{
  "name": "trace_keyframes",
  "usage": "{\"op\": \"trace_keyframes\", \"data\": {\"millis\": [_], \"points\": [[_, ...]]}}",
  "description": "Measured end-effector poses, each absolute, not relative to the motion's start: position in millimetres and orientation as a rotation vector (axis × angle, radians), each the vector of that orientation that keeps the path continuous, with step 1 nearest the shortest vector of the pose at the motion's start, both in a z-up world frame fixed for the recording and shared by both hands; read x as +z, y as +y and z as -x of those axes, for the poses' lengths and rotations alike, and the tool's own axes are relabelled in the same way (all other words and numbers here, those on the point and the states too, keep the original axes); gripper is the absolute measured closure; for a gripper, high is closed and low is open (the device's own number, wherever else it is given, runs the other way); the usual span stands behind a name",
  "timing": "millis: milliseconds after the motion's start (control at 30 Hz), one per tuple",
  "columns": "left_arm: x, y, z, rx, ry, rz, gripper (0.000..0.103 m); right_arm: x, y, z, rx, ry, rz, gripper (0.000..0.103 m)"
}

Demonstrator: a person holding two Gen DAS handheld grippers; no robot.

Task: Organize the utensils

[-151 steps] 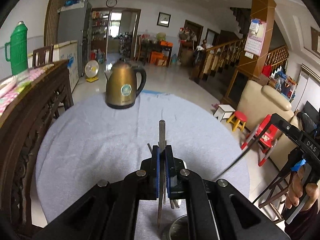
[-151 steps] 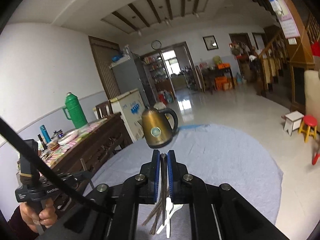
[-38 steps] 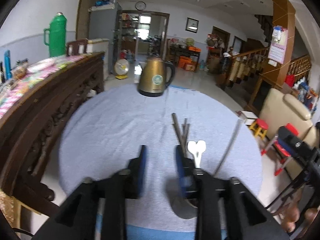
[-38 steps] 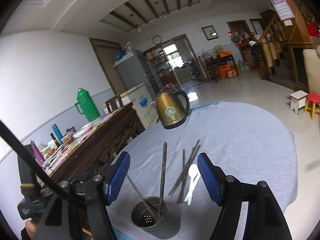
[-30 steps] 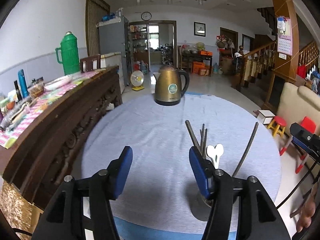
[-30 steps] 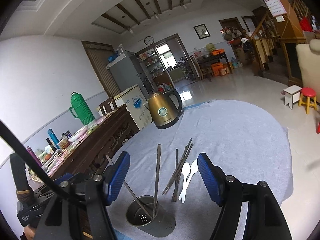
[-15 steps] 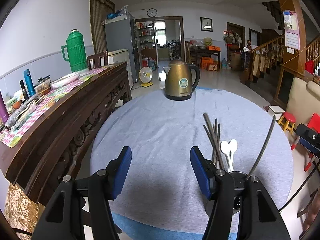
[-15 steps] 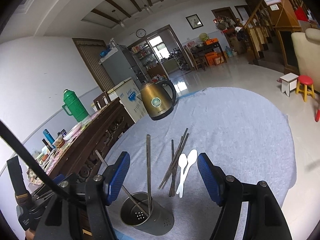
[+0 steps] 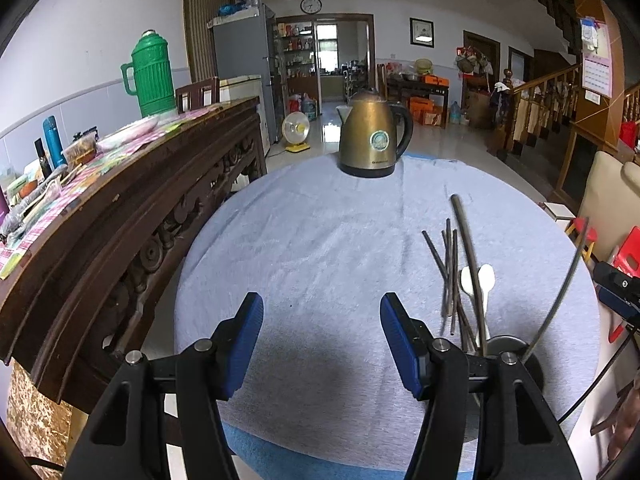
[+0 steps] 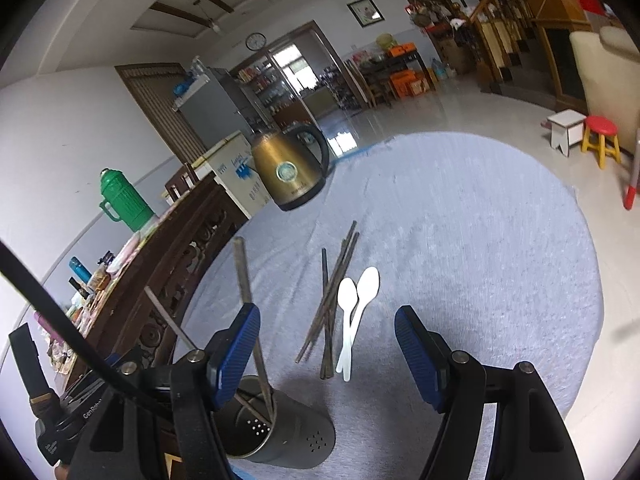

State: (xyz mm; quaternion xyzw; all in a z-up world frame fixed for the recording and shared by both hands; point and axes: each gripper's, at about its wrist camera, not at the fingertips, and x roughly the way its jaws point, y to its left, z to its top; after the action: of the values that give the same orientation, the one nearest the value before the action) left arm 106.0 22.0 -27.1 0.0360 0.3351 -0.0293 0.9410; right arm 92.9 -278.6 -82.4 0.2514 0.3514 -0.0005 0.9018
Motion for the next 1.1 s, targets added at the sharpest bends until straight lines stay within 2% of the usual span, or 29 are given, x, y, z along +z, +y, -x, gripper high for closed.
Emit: {"op": "trace_keyframes", "data": {"millis": [133,267,400,633,700,800,1033,1100], "points": [[-38.5,30.6,-117.8,-0.066,0.733,-0.043,0.041,-97.4,-282.2,-102.0,0.000,0.765,-0.541,0.031],[-56.6,40.2,-132.8,-0.069,0.803,0.000,0.041,-117.7,-285.4,-113.9,0.012,0.830,-0.572,0.046],[-77.1,47.6,-146.5,-0.070,0.866,0.032,0.041,-139.9,-289.2,-127.8,0.019,0.887,-0.617,0.052],[-112.3,59.6,-173.7,-0.119,0.979,0.116,0.042,-183.6,-299.7,-174.2,0.023,0.996,-0.676,0.056],[-120.2,61.9,-179.8,-0.131,1.002,0.130,0.052,-192.7,-303.2,-187.6,0.019,1.012,-0.687,0.056],[-130.0,63.9,-190.2,-0.164,1.032,0.154,0.060,-205.1,-309.3,-209.0,0.002,1.028,-0.690,0.056],[-127.3,46.3,-221.2,-0.269,1.029,0.140,0.069,-226.0,-317.2,-252.2,-0.015,1.067,-0.718,0.056],[-124.0,38.1,-228.7,-0.307,1.021,0.136,0.071,-226.5,-315.0,-261.3,-0.013,1.066,-0.703,0.061]]}}
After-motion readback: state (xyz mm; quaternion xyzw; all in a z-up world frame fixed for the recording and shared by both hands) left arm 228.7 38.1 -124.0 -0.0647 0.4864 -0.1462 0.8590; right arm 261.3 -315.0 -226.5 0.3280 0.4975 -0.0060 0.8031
